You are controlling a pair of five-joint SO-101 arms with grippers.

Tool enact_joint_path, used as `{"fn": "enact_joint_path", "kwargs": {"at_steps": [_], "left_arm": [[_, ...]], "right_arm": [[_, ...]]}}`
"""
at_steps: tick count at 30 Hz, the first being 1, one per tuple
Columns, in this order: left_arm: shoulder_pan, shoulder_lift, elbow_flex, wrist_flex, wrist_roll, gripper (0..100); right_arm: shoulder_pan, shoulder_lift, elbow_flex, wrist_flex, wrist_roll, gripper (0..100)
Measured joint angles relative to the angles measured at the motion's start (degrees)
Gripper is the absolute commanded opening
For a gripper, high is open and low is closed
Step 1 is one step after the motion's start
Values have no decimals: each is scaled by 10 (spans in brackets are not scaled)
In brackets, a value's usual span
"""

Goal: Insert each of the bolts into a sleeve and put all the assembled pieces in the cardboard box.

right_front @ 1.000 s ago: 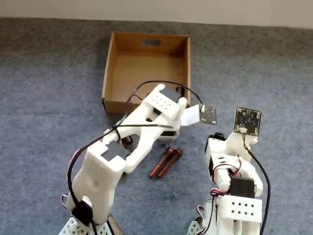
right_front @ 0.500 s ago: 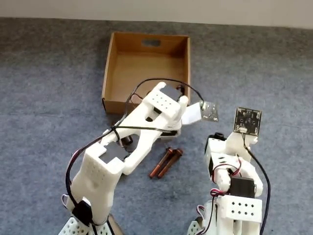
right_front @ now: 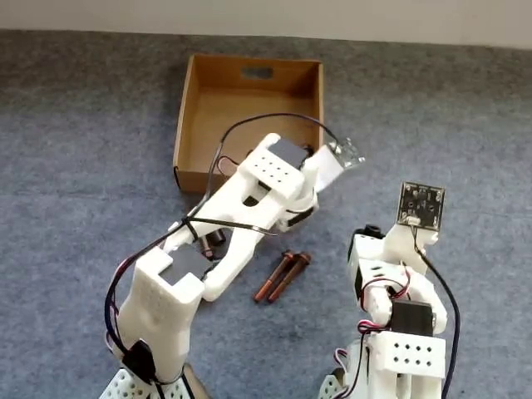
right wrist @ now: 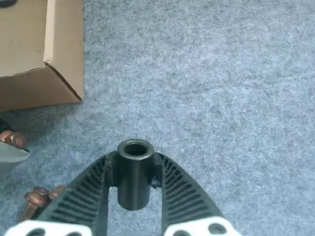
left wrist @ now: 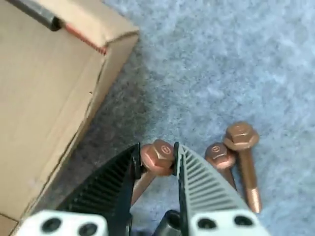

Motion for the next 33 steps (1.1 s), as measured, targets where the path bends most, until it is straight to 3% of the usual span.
{"fn": "enact_joint_path", "kwargs": {"at_steps": [5,13,21,33], "left_arm": [[-41,27,0,-14,-28,116],[-70,69,-1,-21,-76,112],[-70,53,1,-21,-115,168],[-25,52,1,-20,-121,171]], "right_arm": [[0,0,0,0,0,5],[0,0,0,0,0,5],[0,0,0,0,0,5],[0,0,0,0,0,5]]}}
